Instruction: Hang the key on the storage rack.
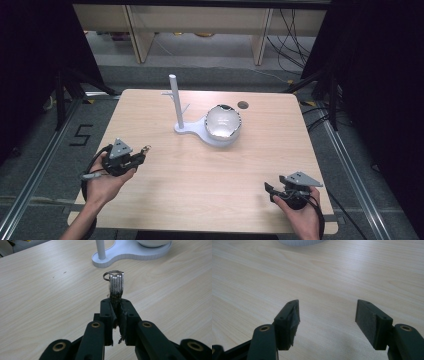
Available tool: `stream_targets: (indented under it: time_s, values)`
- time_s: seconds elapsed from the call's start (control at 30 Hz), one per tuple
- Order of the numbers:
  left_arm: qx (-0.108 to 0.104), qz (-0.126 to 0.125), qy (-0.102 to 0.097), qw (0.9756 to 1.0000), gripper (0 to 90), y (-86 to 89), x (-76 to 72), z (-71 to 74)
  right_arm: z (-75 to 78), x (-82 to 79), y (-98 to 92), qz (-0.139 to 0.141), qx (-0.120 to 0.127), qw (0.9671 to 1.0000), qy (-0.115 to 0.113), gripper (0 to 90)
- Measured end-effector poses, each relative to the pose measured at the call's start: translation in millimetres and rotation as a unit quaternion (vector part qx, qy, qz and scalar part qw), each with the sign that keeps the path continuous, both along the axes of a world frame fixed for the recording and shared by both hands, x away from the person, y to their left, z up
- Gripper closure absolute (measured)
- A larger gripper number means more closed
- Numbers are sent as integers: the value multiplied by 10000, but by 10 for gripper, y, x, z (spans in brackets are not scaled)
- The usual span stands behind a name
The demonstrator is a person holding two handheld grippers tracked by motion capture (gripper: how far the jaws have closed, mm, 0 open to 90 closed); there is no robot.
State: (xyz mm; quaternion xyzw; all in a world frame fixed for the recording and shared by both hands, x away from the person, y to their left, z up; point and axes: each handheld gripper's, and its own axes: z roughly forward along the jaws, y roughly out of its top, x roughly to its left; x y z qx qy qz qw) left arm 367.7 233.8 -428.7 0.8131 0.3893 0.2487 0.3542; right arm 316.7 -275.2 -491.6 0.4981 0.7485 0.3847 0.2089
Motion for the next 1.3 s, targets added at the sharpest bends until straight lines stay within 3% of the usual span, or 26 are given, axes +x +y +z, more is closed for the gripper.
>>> stream_targets:
  time_s: [0.07, 0.13, 0.2, 0.23, 0.27, 0.3, 0.33, 0.43, 0.5, 0.53, 0.6, 0.7, 0.73, 1.17, 1.2, 1.3]
  values:
    - [-105, 66, -71, 9999, 812, -8, 8, 0, -1, 0, 0, -4, 3, 10000, 1, 370]
    - [-46, 34, -69, 10000, 811, 3, 17, 12, -2, 1, -2, 5, -1, 10000, -9, 371]
    - [-249, 189, -109, 9995, 811, -15, 18, 12, 0, 0, 1, -5, 6, 10000, -4, 371]
    - [-249, 189, -109, 9995, 811, -15, 18, 12, 0, 0, 1, -5, 6, 10000, -4, 371]
    - [-171, 189, -104, 9996, 811, -4, 26, 32, 10, -29, 31, -168, 135, 9996, 163, 371]
    - [-377, 232, -202, 9988, 811, -22, 46, 19, 6, -19, 22, -98, 90, 9999, 82, 373]
    - [-244, 209, -155, 9994, 811, -7, 51, 39, 6, -20, 21, -98, 91, 9999, 77, 373]
    - [-417, 255, -227, 9985, 812, -24, 86, 40, 6, -19, 20, -100, 91, 9999, 73, 374]
    - [-368, 267, -215, 9987, 811, -24, 100, 58, 5, -19, 19, -102, 91, 9999, 73, 374]
    - [-535, 336, -271, 9976, 812, -51, 123, 65, 3, -19, 18, -99, 92, 9999, 71, 374]
    - [-593, 332, -320, 9972, 812, -63, 148, 80, 7, -22, 18, -118, 107, 9998, 88, 375]
    - [-507, 307, -337, 9977, 812, -55, 170, 109, 0, -14, 14, -103, 145, 9998, 10, 375]
    - [-651, 331, -383, 9966, 812, -68, 189, 110, 3, -16, 9, -111, 106, 9999, 16, 375]
    - [-754, 537, -500, 9945, 812, -88, 323, 220, -1, 2, -20, -28, 85, 9999, -93, 376]
    - [-690, 513, -497, 9951, 812, -77, 330, 230, -9, 8, -19, -1, 125, 9999, -116, 376]
    - [-792, 585, -525, 9938, 812, -88, 349, 243, -1, 3, -19, -14, 89, 9999, -103, 376]
